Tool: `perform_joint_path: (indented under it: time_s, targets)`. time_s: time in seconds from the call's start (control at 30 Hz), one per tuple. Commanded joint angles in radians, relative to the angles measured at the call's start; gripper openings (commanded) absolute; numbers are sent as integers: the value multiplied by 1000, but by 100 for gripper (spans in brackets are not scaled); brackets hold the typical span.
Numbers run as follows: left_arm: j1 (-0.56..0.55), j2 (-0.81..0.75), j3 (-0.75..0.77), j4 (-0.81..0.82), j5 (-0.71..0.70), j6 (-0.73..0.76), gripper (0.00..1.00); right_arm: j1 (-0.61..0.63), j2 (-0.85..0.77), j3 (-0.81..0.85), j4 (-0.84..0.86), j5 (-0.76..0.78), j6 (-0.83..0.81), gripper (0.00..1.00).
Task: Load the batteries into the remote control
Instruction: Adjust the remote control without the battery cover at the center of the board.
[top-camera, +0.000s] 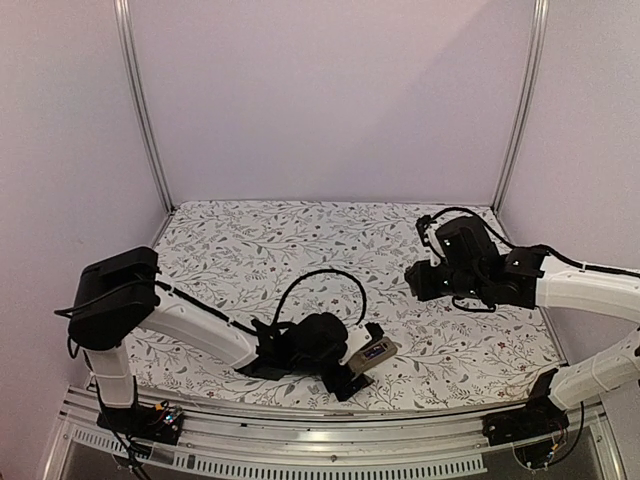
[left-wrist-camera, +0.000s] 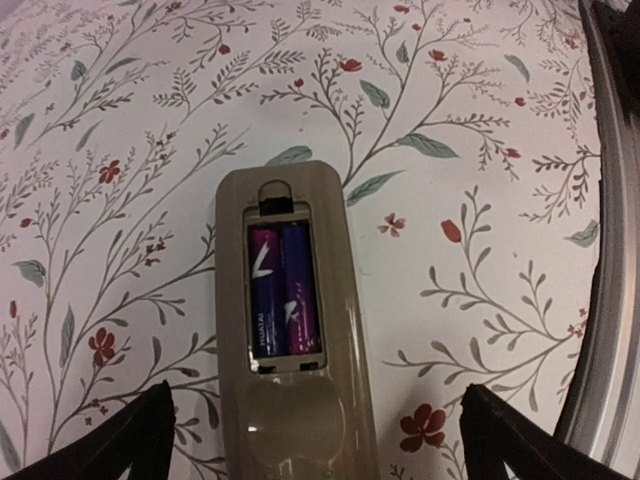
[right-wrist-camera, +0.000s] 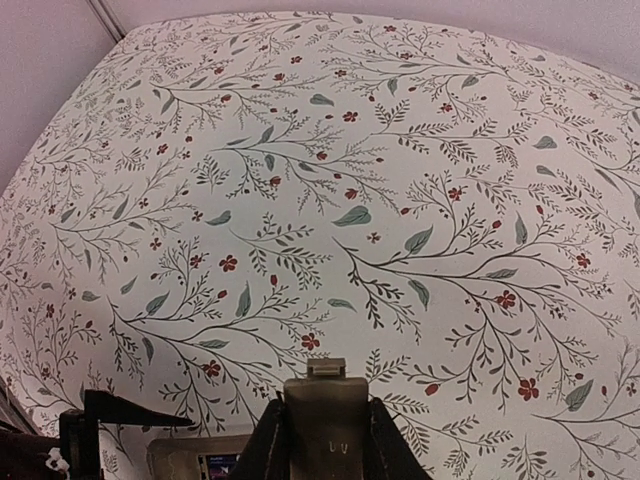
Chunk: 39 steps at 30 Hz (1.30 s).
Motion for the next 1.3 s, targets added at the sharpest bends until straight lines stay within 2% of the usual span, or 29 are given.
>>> perform_joint_path:
  time_s: [0.0,0.07,0.3,0.43,0.57,0.67,0.83,0.9,1.07,1.1,1.17,1.2,1.27]
  targets:
    - [12,66,38,15,80,15,97,-2,-48,-27,-29,13,15,13]
    - [15,77,37,15,95,19,92,-2,-62,-31,-31,13,17,13]
    - [56,84,8,-46,163,81,61,-2,-66,-17,-60,18,23,12]
    - [58,67,-25,-98,172,188,53,-2,-63,-11,-63,19,40,12]
    - [63,32,-65,-137,181,292,54,-1,-54,-3,-62,22,64,12]
    - [92,9,-73,-155,176,303,57,-1,-46,8,-66,26,85,10]
    - [102,-32,-64,-129,192,282,83,-2,-41,29,-71,34,118,9]
    - [99,-74,-73,-87,189,262,87,-1,-42,39,-74,41,138,6]
    - [97,-214,-106,76,133,145,88,3,-34,82,-80,38,217,3]
    - [95,-233,-109,120,81,91,86,9,-33,93,-75,39,229,3]
    - [83,-247,-92,188,-29,-35,81,25,-29,111,-62,49,245,3]
    - [76,-240,-76,208,-40,-88,80,33,-27,123,-57,52,250,3]
    - [55,-219,-34,255,-27,-89,80,54,-19,144,-53,59,266,3]
